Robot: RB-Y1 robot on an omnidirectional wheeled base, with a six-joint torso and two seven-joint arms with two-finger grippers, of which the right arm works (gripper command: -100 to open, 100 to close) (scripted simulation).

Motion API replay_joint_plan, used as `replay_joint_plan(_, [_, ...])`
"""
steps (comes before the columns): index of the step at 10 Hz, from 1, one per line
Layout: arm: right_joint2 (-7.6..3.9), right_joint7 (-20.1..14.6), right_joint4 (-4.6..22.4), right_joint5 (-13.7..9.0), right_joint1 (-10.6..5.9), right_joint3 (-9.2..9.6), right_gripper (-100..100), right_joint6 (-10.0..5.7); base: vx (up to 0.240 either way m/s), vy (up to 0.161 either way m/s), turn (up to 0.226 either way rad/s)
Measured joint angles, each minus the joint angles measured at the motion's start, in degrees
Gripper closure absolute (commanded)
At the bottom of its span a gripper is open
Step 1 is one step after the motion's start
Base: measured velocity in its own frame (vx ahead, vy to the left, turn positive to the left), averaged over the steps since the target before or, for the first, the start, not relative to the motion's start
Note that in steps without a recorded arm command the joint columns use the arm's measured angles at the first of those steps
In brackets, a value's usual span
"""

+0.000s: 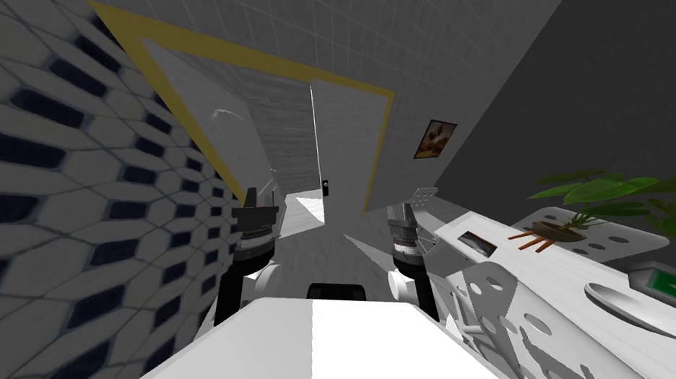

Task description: Push the door open

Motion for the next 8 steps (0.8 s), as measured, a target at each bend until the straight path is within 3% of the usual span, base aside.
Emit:
replay_joint_plan(2, [-0.19,-0.34,2.62,0.08,-2.25,1.87,-100,1.13,0.126,0.050,-0.083])
replay_joint_plan(8, [-0.86,-1.42,9.09,0.04,-6.94,6.15,-100,3.08,0.092,0.041,-0.079])
